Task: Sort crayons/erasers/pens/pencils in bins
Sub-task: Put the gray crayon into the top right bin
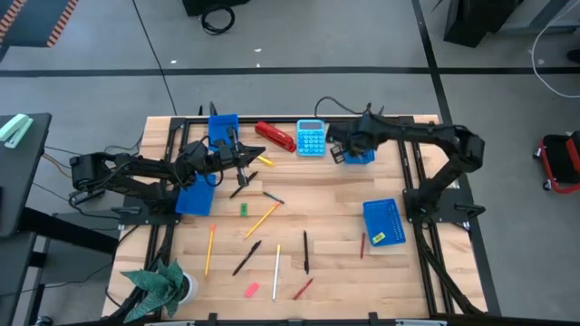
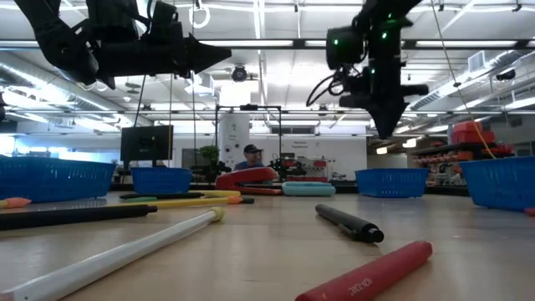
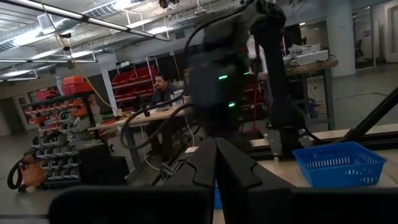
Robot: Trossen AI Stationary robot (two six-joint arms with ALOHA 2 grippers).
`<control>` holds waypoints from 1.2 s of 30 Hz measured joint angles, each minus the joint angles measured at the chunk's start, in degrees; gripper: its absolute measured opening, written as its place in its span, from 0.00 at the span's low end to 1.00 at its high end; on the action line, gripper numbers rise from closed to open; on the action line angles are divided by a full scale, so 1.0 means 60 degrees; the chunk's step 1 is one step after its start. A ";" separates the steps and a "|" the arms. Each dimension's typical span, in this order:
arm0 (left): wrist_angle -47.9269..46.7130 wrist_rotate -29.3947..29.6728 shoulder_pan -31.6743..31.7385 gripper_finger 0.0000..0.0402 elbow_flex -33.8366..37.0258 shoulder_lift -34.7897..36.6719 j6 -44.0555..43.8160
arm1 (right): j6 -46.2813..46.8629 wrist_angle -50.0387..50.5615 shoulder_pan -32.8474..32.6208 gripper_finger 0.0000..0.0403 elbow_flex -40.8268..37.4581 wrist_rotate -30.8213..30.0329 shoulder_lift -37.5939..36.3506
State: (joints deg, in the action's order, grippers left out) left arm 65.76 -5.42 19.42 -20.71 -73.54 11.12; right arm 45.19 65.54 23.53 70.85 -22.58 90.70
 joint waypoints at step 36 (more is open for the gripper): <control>0.0000 -0.0002 -0.0007 0.06 0.0000 0.0000 -0.0259 | -0.1910 -0.1660 0.2446 0.23 0.0000 0.1521 0.1869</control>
State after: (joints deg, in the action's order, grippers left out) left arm 65.76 -5.43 19.38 -20.71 -73.54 9.56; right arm 33.73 55.59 38.20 70.85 -13.45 101.91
